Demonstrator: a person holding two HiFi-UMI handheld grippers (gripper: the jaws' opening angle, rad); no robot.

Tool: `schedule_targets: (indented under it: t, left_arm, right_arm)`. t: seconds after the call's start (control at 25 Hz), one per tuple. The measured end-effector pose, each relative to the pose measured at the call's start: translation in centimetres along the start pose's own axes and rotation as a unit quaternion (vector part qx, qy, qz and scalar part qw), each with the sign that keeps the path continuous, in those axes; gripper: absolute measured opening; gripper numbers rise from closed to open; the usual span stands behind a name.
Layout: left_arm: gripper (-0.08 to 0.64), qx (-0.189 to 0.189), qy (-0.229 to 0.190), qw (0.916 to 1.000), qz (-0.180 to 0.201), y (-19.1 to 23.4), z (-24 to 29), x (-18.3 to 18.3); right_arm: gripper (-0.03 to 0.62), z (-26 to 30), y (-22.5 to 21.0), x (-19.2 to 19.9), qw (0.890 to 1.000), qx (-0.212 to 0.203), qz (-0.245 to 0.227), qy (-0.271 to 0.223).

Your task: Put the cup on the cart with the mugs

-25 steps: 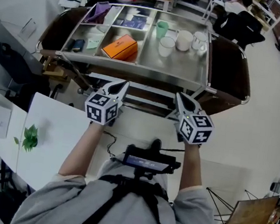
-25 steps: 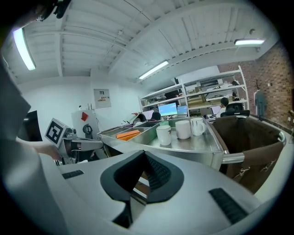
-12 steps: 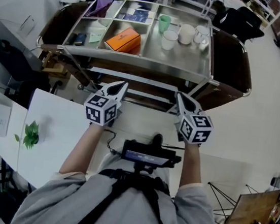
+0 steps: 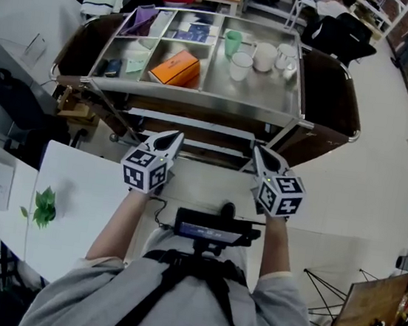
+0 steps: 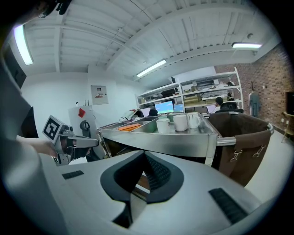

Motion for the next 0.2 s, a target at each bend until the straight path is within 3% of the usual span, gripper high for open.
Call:
schedule_targets:
  t: [0.2]
  left_arm:
    - [0.0, 0.009, 0.003, 1.0, 0.0, -0.16, -0.14, 0.15]
  right_arm:
    - [0.005, -0.26, 0.32, 0.58, 1.0, 0.002, 0.002, 0.008]
Point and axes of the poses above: the fingertips, and each gripper's own axes: z forward along the fingers, y to its left, x out of its underside, the point moved 10 cm from there along -z, backward along the fingers, and after that the axes turned 13 degrees about x, right-handed, at the moved point
